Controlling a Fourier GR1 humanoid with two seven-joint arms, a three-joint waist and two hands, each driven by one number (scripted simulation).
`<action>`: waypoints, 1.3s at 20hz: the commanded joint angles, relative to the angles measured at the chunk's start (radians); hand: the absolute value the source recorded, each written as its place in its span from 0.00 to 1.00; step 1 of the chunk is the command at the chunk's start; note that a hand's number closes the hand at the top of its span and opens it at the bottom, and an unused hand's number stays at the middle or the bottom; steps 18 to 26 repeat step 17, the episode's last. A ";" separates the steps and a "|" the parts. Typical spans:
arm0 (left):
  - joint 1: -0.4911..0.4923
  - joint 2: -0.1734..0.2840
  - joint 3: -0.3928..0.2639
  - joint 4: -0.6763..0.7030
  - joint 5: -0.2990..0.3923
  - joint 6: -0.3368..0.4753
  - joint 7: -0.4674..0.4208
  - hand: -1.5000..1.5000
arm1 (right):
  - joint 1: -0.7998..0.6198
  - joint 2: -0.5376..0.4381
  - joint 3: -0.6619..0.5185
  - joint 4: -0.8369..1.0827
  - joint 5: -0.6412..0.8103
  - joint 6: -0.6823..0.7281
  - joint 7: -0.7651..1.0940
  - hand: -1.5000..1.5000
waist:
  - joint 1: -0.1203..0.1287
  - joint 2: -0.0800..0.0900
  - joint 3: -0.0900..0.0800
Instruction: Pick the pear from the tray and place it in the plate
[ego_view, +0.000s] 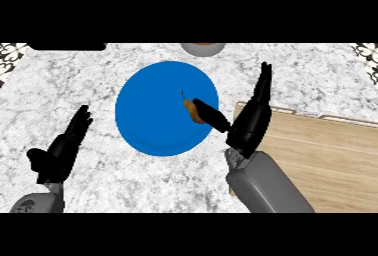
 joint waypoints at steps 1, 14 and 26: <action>0.036 -0.002 0.004 -0.038 -0.006 0.016 0.013 0.50 | 0.261 0.004 0.101 -0.182 0.026 -0.140 -0.046 0.00 | -0.021 -0.004 0.000; 0.046 -0.035 0.018 -0.091 -0.028 0.005 0.058 0.50 | 0.497 -0.216 0.210 -0.279 -0.270 -0.217 -0.354 0.00 | -0.004 0.003 0.000; 0.022 0.022 0.069 -0.078 0.006 -0.052 0.064 0.50 | 0.587 -0.242 0.232 -0.337 -0.260 -0.233 -0.413 0.00 | -0.007 0.002 0.000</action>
